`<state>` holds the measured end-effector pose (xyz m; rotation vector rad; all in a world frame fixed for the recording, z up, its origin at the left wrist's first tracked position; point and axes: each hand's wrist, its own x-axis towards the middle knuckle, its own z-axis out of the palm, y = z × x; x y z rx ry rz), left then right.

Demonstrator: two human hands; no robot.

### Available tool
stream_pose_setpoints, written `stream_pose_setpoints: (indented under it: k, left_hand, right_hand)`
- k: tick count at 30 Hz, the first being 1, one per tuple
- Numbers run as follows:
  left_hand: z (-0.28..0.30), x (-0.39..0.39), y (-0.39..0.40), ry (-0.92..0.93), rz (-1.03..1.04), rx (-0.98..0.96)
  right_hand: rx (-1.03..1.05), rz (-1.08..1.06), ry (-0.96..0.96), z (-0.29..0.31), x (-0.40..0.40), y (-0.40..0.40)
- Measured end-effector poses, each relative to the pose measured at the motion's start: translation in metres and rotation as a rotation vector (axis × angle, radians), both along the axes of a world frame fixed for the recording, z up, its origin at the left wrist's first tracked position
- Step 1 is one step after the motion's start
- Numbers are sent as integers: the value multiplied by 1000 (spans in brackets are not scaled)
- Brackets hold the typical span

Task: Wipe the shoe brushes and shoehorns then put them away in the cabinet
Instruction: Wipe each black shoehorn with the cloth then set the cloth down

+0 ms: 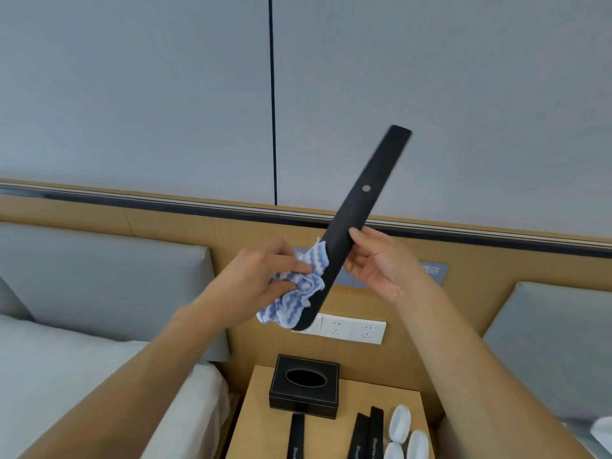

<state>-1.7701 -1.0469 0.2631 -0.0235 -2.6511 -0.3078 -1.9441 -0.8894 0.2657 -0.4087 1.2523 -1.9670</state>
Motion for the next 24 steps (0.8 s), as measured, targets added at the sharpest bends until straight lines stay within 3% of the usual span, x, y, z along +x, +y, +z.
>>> stream_pose_setpoints:
  k: [5, 12, 24]
  left_hand:
    - [-5, -13, 19, 207, 15, 118]
    - [7, -26, 19, 332, 109, 100]
    - [12, -34, -3, 439, 96, -114]
  right_hand:
    - [105, -21, 103, -2, 16, -12]
    - [42, 198, 270, -3, 27, -7]
    - [-1, 438, 326, -6, 20, 9]
